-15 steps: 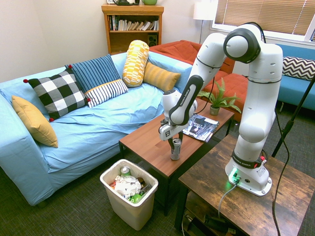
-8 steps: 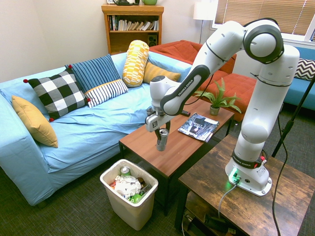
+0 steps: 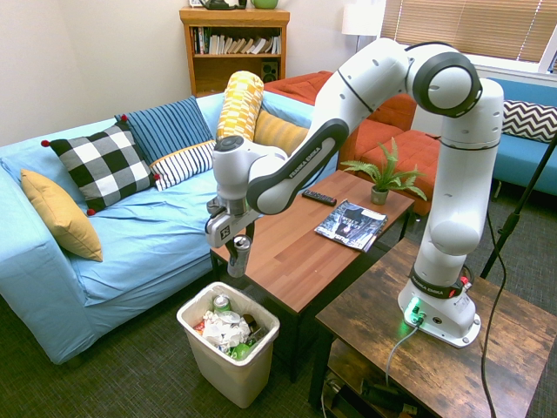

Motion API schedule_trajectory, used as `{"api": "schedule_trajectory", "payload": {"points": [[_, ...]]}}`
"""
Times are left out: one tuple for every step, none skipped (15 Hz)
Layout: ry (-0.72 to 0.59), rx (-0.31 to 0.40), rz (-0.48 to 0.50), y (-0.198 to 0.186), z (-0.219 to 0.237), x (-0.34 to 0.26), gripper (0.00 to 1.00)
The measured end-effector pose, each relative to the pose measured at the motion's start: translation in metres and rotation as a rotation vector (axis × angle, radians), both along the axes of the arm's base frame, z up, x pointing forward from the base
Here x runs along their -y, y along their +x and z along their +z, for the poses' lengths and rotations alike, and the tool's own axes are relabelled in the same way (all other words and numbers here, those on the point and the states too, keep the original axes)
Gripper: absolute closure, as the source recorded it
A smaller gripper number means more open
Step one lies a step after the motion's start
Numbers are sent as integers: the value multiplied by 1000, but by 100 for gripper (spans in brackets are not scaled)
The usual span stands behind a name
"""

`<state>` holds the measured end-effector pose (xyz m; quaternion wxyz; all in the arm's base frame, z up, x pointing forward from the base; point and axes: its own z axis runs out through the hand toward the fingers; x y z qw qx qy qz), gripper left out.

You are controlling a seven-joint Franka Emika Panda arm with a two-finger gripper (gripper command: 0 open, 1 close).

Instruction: Throw the can in the trash bin

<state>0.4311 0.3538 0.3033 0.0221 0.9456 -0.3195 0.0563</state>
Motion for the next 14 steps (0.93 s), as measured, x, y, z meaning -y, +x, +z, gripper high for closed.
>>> {"api": "schedule_trajectory", "payload": {"points": [[-1, -2, 6, 5, -7, -9, 0], [-4, -6, 7, 12, -15, -13, 0], [-8, -13, 3, 18, -22, -12, 0], [-14, -20, -3, 24, -30, -10, 0], [-23, -24, -5, 28, -37, -8, 0], [-31, -29, -5, 31, -44, -7, 0], [-38, -36, -5, 32, -52, -7, 0], [-42, -39, -6, 33, -56, -7, 0], [-44, -40, -7, 35, -59, -8, 0], [-44, -37, -8, 36, -59, -9, 0], [-43, -34, -8, 37, -58, -9, 0], [-43, -32, -8, 38, -57, -10, 0], [-44, -31, -8, 38, -57, -10, 0], [-44, -30, -9, 38, -56, -10, 0]]}}
